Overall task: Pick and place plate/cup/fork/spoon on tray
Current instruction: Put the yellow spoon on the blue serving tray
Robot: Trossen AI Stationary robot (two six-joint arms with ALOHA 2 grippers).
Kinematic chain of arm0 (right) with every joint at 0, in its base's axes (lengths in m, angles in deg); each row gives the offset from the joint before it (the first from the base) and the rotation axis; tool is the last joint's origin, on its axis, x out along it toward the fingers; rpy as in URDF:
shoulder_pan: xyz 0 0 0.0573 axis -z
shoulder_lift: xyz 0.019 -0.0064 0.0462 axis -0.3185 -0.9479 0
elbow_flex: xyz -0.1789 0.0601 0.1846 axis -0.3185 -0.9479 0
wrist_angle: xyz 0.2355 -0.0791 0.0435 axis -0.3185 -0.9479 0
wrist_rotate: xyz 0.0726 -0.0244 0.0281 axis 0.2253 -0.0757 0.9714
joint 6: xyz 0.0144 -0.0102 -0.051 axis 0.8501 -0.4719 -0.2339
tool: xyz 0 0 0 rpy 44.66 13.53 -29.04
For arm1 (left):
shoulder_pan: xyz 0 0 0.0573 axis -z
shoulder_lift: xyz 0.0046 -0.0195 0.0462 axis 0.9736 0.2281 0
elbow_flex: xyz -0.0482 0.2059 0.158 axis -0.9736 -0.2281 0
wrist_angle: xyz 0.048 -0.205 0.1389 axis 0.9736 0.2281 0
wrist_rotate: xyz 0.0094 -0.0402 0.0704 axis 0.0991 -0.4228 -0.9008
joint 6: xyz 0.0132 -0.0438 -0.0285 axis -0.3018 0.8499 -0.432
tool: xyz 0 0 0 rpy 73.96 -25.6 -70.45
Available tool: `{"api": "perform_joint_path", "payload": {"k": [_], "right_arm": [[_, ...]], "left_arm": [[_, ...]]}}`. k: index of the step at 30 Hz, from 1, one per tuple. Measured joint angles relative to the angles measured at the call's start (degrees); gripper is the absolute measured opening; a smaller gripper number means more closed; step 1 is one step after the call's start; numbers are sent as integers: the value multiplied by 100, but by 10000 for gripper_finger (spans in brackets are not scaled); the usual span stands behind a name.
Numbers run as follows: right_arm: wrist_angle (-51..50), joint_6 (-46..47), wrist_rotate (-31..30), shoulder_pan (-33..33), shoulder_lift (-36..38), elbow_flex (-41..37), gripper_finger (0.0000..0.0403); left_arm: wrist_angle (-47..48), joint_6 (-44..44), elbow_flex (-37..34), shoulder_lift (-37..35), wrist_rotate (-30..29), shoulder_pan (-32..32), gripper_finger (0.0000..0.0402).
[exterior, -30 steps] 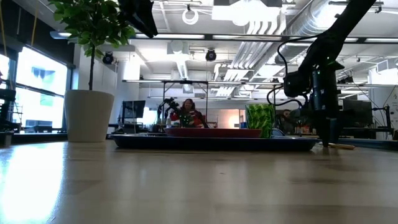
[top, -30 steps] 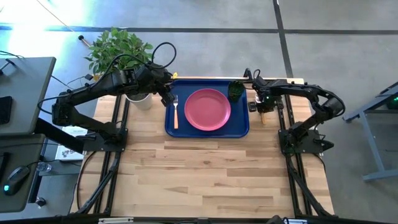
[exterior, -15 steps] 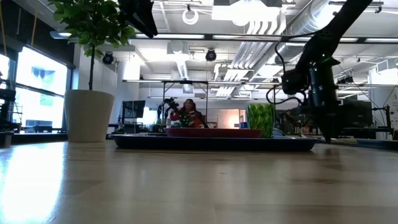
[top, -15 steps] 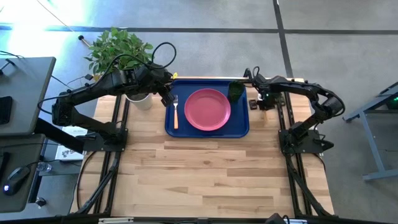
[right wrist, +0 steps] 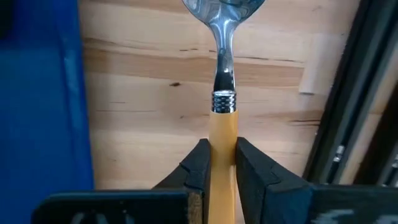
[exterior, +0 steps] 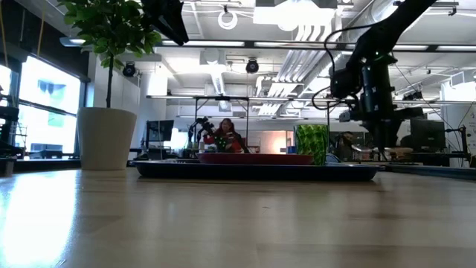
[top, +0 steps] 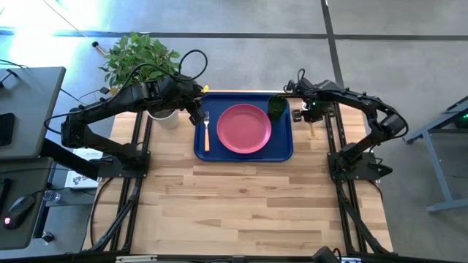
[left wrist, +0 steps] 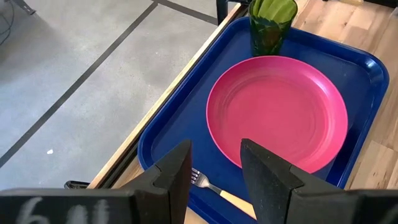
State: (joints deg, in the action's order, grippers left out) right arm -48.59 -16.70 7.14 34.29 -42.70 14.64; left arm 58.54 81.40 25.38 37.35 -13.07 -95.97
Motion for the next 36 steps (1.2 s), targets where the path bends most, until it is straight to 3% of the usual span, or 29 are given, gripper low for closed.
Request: {"api": "perform_joint_path", "payload": {"k": [8,14,19,25,31,36], "right_arm": [[-844,258,-98,-183,689,714,36],[-1422,1176,-146,-943,1344,1106,36],[-1534,2207,-19,-1985,1682,1233,36],[-1409,3650,7,-3672,1738,1393,36],[-672,5015,-398,-5223,1709,1415,36],[-36,5521,-750,-6018,1439,1417,36]], "left_arm": [[2,19,0,0,22,0,129],[42,18,0,0,175,9,129],[42,18,0,0,195,9,129],[42,20,0,0,195,9,129],[45,239,0,0,197,9,129],[50,653,0,0,386,9,129]]}}
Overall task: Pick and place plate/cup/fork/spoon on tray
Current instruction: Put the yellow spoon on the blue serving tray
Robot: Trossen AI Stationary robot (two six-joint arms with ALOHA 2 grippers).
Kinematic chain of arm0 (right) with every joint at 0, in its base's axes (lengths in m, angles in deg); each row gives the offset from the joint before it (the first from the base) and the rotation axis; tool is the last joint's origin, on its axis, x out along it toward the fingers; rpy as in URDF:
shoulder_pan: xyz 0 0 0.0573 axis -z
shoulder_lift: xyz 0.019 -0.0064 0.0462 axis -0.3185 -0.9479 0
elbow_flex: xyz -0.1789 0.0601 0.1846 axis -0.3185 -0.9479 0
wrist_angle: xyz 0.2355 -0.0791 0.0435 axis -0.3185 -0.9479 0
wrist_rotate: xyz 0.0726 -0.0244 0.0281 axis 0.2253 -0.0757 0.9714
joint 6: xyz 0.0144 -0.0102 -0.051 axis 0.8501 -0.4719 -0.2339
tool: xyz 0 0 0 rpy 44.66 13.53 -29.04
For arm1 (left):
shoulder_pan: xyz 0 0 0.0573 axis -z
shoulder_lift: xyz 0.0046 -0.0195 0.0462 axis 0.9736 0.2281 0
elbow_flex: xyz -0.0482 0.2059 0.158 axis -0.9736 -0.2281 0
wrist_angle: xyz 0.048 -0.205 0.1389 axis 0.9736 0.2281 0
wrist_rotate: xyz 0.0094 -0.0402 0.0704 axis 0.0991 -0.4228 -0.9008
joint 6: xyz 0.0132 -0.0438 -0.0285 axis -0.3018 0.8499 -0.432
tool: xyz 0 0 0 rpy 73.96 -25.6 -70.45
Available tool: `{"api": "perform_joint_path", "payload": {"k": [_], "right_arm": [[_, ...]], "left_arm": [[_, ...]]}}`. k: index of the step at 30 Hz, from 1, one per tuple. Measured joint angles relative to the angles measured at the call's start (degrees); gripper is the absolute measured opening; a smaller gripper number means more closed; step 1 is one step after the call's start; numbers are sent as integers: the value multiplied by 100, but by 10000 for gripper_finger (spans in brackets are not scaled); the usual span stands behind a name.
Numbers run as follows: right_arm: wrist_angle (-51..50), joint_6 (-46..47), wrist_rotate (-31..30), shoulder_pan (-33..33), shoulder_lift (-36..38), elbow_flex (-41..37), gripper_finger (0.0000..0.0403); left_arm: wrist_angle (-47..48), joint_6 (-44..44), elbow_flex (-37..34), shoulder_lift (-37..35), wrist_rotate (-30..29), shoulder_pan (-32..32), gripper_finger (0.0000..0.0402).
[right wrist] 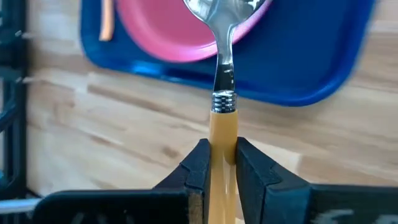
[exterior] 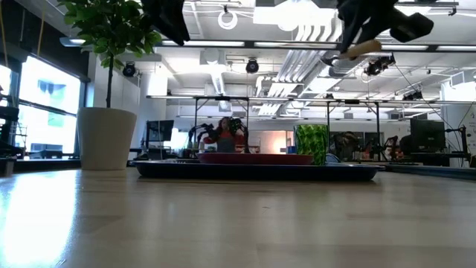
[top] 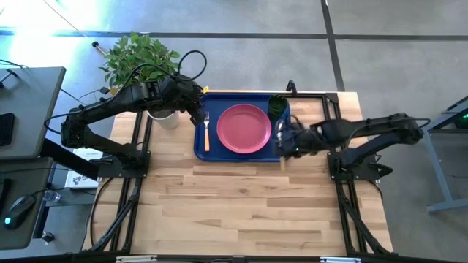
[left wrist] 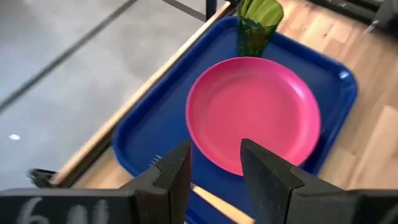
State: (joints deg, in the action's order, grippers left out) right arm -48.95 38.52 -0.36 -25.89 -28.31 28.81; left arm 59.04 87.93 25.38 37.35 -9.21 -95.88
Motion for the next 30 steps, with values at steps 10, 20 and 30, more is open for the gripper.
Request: {"api": "perform_joint_path", "payload": {"k": [10,20,30], "right_arm": [[811,175,130,-765,-1130,0,36],[866,325,258,-1228,-2176,0,36],[1685,389,256,-1461,-2939,0,36]], "left_arm": [[-2,1480,0,0,737,2,129],[-2,2650,0,0,1056,380,129],[-2,3289,0,0,443,1240,129]]}}
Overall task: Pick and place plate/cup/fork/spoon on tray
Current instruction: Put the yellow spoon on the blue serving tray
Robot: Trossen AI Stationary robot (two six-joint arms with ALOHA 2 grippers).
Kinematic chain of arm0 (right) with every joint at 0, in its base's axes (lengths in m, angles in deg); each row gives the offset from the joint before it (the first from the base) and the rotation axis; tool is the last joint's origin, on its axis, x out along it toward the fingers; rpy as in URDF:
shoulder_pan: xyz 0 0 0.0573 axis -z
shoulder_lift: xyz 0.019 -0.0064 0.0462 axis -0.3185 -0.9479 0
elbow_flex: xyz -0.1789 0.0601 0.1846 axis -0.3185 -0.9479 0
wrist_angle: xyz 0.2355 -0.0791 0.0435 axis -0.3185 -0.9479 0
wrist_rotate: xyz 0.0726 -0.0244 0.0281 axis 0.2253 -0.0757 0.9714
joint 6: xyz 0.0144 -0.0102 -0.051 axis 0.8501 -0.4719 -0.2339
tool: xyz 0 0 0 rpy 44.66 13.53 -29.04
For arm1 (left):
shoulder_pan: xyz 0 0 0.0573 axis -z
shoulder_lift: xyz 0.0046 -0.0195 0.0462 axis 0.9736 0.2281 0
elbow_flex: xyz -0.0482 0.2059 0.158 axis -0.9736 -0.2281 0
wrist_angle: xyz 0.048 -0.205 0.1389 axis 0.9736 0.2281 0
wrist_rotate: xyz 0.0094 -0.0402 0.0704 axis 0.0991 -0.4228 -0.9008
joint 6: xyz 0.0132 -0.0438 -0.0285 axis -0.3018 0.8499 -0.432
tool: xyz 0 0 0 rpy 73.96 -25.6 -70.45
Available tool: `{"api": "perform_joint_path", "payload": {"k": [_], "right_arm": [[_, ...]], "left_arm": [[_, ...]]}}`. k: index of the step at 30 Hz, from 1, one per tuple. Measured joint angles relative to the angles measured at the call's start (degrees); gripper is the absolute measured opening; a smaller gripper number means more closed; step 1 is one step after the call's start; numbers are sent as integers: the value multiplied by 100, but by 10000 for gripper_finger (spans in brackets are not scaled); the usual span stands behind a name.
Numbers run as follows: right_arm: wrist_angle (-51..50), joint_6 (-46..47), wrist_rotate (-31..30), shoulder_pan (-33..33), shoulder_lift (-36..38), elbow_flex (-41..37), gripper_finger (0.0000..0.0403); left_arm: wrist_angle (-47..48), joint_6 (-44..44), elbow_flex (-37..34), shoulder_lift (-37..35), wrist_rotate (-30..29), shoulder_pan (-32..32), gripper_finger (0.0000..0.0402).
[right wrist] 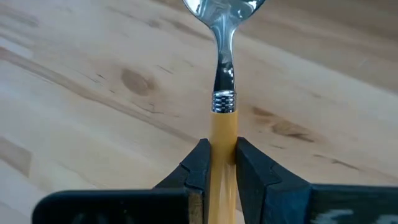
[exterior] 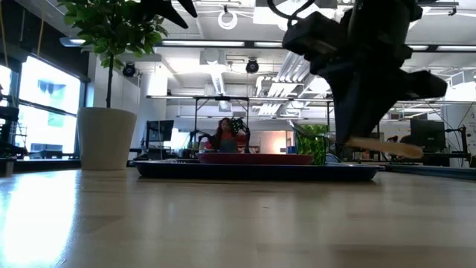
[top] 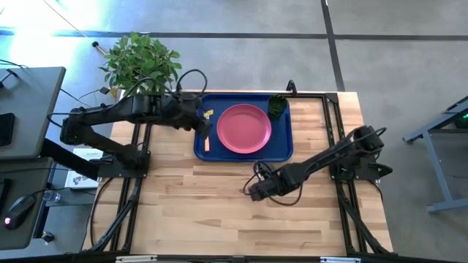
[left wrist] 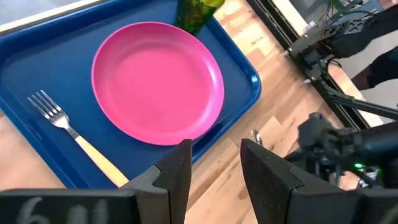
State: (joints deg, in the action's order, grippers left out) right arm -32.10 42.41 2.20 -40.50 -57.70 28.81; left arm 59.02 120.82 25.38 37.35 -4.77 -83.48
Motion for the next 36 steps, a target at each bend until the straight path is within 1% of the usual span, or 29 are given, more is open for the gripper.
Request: {"api": "perform_joint_path", "payload": {"k": [7,12,15,19,24,36], "right_arm": [[133,669,-14,-255,-307,0,36],[155,1257,-46,-467,-349,-2,36],[174,1534,-63,-549,-415,-2,36],[279,1843,8,-608,-556,-2,36],[331,2094,156,-626,-640,-2,36],[382,2126,518,-500,-755,-4,36]], "left_arm": [[-1,379,0,0,-39,368,129],[0,412,0,2,-116,560,129],[-1,435,0,0,-242,654,129],[5,428,0,0,-253,710,129],[13,380,0,0,-255,753,129],[35,122,0,0,-209,753,129]]}}
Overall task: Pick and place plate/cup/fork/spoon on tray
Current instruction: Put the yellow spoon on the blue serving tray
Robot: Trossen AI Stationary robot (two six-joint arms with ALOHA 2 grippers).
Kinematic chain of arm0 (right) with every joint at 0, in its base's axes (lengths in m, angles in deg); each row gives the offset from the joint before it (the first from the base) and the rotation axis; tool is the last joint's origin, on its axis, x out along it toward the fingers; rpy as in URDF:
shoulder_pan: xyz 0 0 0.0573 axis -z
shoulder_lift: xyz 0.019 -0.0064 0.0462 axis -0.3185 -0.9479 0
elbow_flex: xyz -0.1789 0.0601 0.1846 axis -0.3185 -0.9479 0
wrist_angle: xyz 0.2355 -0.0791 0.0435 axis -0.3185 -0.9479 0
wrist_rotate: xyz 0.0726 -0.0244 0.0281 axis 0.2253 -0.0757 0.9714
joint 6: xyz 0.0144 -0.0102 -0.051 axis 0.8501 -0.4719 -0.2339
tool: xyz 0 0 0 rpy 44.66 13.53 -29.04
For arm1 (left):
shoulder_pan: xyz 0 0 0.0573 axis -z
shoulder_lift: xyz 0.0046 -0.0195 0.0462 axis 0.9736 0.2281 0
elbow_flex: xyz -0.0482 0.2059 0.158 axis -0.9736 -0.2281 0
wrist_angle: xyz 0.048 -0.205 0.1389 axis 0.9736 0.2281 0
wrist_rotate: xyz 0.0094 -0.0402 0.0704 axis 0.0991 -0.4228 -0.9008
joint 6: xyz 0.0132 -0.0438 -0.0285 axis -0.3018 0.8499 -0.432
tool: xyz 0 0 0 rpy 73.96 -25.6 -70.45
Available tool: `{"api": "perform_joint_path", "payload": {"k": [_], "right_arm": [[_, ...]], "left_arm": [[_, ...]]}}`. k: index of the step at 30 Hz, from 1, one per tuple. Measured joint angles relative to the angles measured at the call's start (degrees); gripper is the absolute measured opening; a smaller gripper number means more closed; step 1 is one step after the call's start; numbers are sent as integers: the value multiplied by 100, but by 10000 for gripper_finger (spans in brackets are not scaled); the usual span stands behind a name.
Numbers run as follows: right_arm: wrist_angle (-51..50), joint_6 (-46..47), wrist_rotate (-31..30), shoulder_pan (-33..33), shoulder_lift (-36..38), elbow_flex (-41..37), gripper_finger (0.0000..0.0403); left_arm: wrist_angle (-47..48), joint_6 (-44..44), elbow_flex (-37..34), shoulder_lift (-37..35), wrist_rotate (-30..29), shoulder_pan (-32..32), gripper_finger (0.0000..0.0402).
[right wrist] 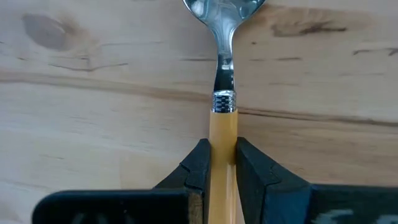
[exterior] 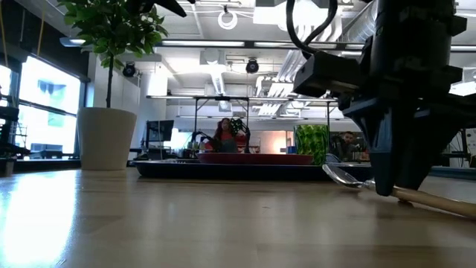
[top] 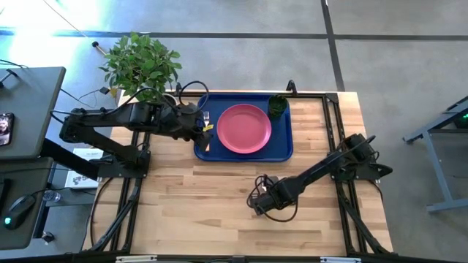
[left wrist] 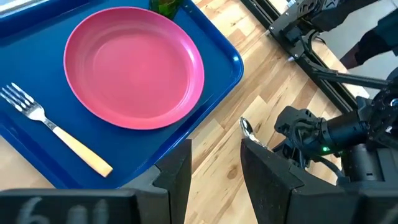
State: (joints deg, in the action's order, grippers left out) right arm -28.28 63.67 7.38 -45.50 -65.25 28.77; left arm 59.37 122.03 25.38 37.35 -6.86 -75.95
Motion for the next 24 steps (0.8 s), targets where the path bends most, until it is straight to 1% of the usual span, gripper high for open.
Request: {"api": "perform_joint_path", "payload": {"k": [5,14,24], "right_arm": [[-5,-22,28,94,0,0,40],[8,-68,50,119,0,0,83],[-92,-205,96,190,205,0,88]], "left_arm": [[2,-59,0,0,0,-2,129],[1,-206,0,0,0,-7,129],[-2,-206,0,0,0,-9,129]]}}
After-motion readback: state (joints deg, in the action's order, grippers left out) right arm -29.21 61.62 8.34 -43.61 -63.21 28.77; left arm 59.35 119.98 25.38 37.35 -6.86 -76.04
